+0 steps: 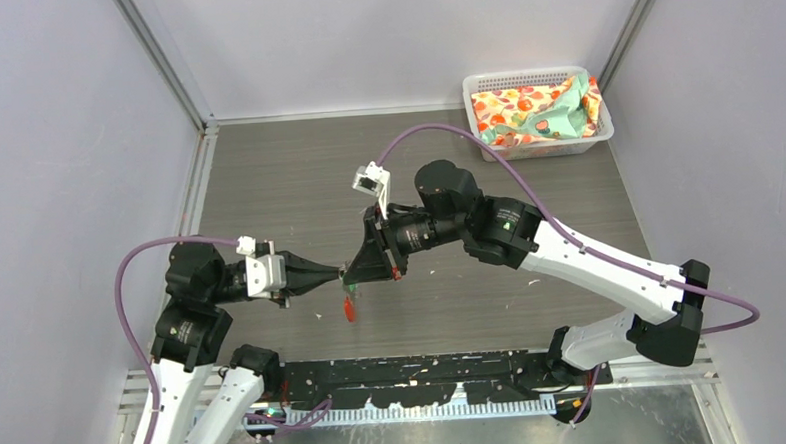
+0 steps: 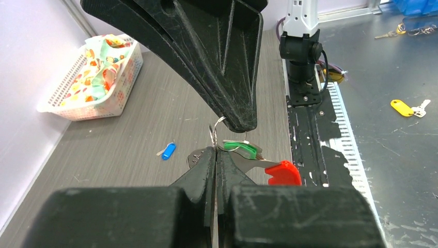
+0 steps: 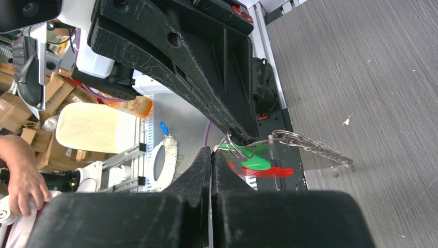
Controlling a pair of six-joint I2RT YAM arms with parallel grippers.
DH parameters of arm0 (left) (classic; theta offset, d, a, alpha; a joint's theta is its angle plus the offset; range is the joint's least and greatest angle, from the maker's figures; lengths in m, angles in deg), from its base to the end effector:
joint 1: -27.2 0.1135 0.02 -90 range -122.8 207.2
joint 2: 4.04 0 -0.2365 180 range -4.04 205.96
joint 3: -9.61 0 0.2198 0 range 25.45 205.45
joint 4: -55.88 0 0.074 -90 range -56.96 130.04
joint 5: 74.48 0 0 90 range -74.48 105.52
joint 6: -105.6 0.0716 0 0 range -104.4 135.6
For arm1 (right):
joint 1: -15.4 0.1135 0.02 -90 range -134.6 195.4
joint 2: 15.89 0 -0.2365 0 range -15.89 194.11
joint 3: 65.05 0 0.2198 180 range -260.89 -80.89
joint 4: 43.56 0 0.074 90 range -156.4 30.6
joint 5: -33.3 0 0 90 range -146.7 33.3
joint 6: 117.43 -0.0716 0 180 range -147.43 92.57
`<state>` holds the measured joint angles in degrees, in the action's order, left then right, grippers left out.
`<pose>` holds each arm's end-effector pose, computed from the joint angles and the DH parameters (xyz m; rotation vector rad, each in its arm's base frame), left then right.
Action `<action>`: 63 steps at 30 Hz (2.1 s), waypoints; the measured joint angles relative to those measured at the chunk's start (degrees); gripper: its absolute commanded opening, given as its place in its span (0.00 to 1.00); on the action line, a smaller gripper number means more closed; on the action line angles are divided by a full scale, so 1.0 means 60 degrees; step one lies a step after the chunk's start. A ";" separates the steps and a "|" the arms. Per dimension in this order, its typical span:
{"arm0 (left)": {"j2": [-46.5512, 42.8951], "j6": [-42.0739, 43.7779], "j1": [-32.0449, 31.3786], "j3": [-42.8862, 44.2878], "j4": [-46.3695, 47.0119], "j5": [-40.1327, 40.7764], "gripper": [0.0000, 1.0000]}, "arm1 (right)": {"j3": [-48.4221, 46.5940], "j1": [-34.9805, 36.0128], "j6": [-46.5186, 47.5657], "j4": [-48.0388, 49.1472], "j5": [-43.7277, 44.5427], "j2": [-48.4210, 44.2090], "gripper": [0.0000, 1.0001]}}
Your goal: Put the keys on the keyring
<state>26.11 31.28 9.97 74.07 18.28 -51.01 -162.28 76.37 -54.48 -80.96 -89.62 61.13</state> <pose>0.0755 -0.0922 0.3503 1.2526 1.1189 -0.9548 0.1122 0.2823 0.3803 -1.0505 1.8757 1.5225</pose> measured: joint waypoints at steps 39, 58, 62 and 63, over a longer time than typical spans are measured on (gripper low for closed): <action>0.0146 -0.0831 0.0000 -0.0277 0.0809 0.0412 0.00 | -0.1362 0.0328 0.0040 -0.0856 0.0681 0.0907 0.23; -0.0080 -0.2415 -0.0004 -0.0452 0.2397 0.0401 0.00 | -0.2583 0.0386 0.0164 -0.2524 0.1286 0.0761 0.34; -0.0080 -0.2838 -0.0004 -0.0455 0.2787 0.0393 0.00 | -0.2667 0.0382 0.0168 -0.2739 0.1260 0.0678 0.35; -0.0080 -0.2914 -0.0004 -0.0455 0.2881 0.0397 0.00 | -0.2754 0.0382 0.0178 -0.2856 0.1257 0.0678 0.36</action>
<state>25.63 13.79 9.95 71.34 35.57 -48.62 -178.80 78.66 -53.41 -98.10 -82.08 65.19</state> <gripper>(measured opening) 0.009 0.346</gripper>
